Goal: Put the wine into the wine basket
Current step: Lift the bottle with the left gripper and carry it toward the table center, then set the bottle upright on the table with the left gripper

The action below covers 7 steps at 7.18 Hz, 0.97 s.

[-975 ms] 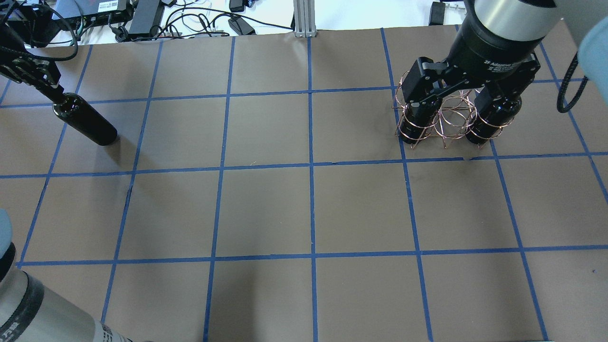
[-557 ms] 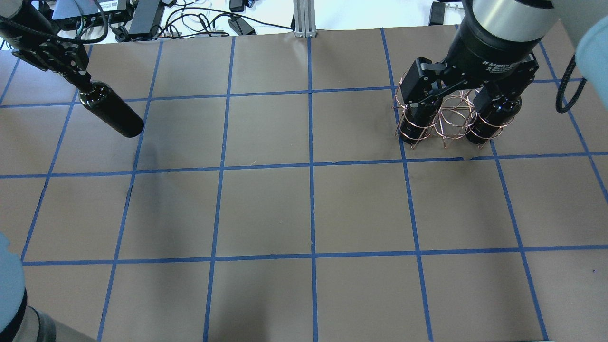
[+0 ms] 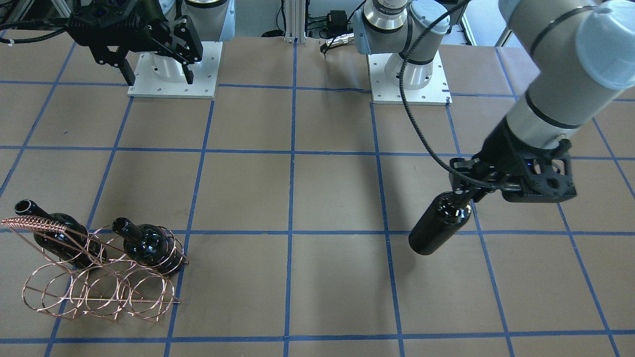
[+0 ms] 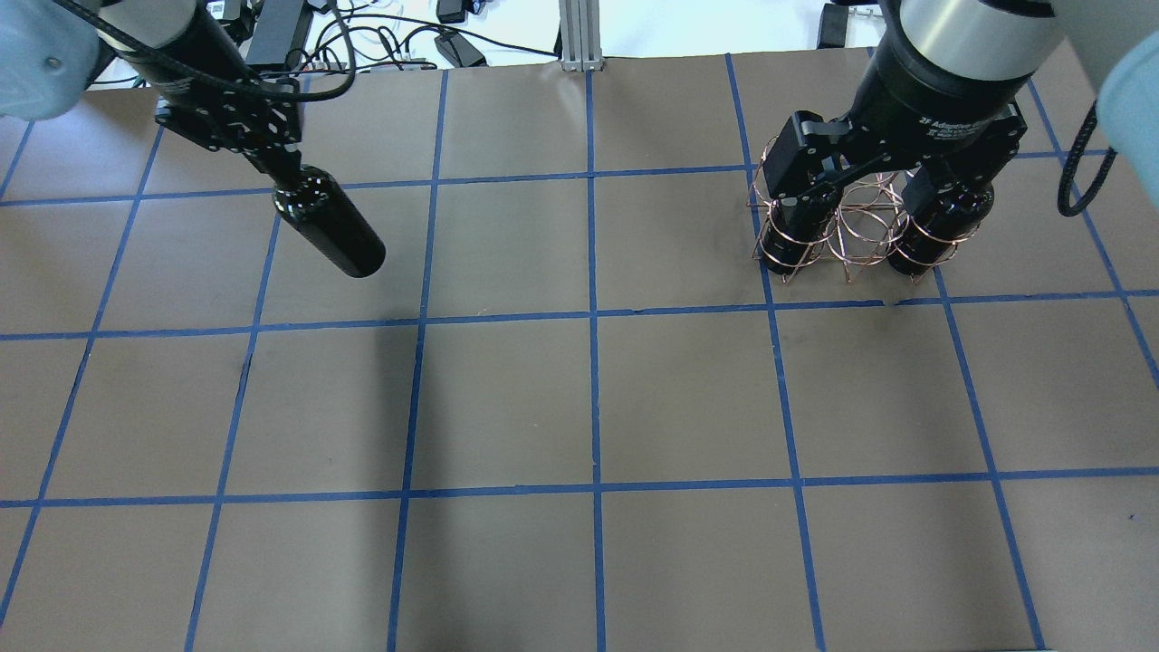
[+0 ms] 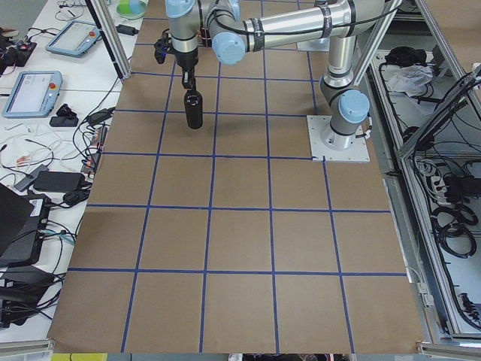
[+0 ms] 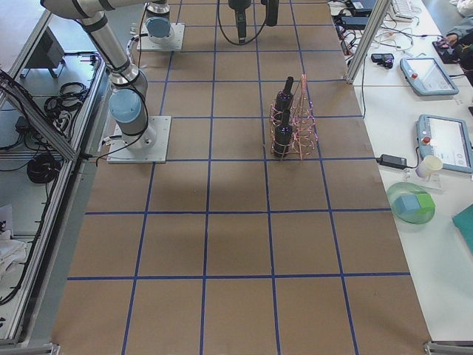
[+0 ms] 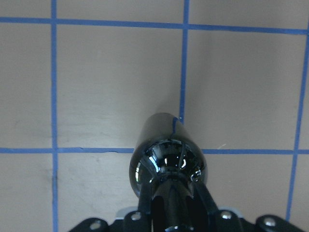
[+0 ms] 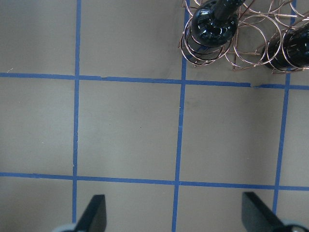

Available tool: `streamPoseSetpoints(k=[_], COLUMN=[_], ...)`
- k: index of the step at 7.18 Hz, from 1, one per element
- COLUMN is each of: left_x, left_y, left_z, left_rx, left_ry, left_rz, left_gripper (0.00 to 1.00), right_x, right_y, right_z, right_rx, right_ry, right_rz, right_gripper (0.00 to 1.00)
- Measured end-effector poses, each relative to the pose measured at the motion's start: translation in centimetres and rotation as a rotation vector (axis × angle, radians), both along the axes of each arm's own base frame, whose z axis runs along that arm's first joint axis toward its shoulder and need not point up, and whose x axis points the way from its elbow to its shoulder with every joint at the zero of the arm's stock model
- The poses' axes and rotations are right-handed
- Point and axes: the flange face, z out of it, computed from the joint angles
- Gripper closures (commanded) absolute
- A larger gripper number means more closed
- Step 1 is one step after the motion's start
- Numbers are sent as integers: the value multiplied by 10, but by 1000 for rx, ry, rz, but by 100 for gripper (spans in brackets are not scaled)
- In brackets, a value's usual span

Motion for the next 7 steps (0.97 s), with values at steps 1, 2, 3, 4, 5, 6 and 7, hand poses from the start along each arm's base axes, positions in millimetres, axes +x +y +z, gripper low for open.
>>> streamPoseSetpoints(k=[1,2,3,4,5,6,7], left_x=[-47,-89,-120,-139,-148,-152,-153], left_y=[18,35,51,65,75,82,87], left_z=[-5,-14,-30,-48,-61,-65,-67], left_rx=[5,-2,-2,11,26,33,38], left_ry=[9,12,14,13,8,4,2], left_rz=[26,27,19,8,-2,-9,-15], left_gripper=[100,100,100,100,100,100,100], right_x=[0,0,0,0,0,0,0], right_y=[0,0,0,0,0,0,0], right_z=[0,0,0,0,0,0,0], right_rx=[1,1,1,1,0,0,0], right_ry=[0,0,0,0,0,0,1], right_rz=[0,0,0,0,1,1,1], right_gripper=[0,0,0,0,0,0,0])
